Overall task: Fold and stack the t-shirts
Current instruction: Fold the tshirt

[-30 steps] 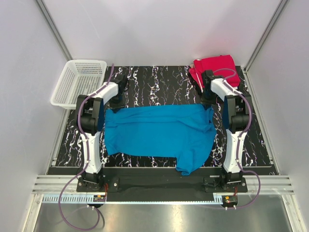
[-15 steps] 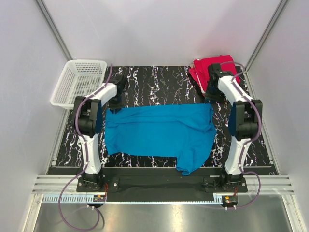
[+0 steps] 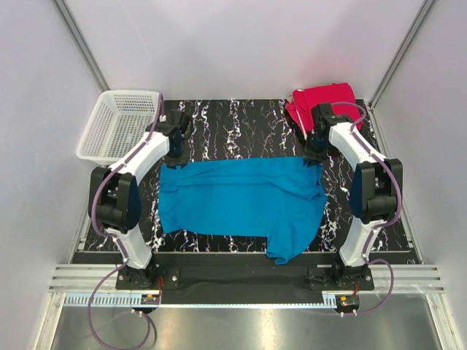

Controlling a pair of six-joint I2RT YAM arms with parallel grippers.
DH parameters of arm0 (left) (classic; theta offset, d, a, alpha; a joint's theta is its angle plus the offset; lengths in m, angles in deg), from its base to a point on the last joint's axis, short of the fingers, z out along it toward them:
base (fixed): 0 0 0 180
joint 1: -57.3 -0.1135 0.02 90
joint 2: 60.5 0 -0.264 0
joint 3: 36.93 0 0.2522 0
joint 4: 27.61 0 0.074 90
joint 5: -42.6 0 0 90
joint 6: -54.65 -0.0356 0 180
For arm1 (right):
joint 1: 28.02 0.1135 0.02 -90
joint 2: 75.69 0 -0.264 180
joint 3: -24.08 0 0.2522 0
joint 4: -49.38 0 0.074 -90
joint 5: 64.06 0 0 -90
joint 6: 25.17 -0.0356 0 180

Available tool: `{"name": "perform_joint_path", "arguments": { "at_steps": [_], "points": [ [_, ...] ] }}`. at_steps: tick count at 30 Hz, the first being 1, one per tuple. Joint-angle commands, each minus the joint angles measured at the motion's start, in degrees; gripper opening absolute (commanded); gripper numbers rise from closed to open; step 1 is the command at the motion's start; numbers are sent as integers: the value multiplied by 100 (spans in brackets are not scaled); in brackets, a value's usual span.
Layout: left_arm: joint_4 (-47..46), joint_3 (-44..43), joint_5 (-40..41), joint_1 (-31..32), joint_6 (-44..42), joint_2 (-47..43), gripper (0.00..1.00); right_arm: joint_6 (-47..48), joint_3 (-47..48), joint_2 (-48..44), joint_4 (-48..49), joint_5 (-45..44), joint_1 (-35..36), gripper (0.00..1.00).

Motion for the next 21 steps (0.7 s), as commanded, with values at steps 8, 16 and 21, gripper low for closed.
{"name": "perform_joint_path", "arguments": {
  "at_steps": [8, 16, 21],
  "points": [
    [43, 487, -203, 215, 241, -674, 28, 31, -787, 194, 242, 373, 308, 23],
    [43, 636, -124, 330, 250, -692, 28, -101, -1253, 36, 339, 452, 625, 24],
    [43, 637, -80, 356, 215, -701, 28, -241, -1341, -130, 216, 470, 730, 24]
  ]
}}
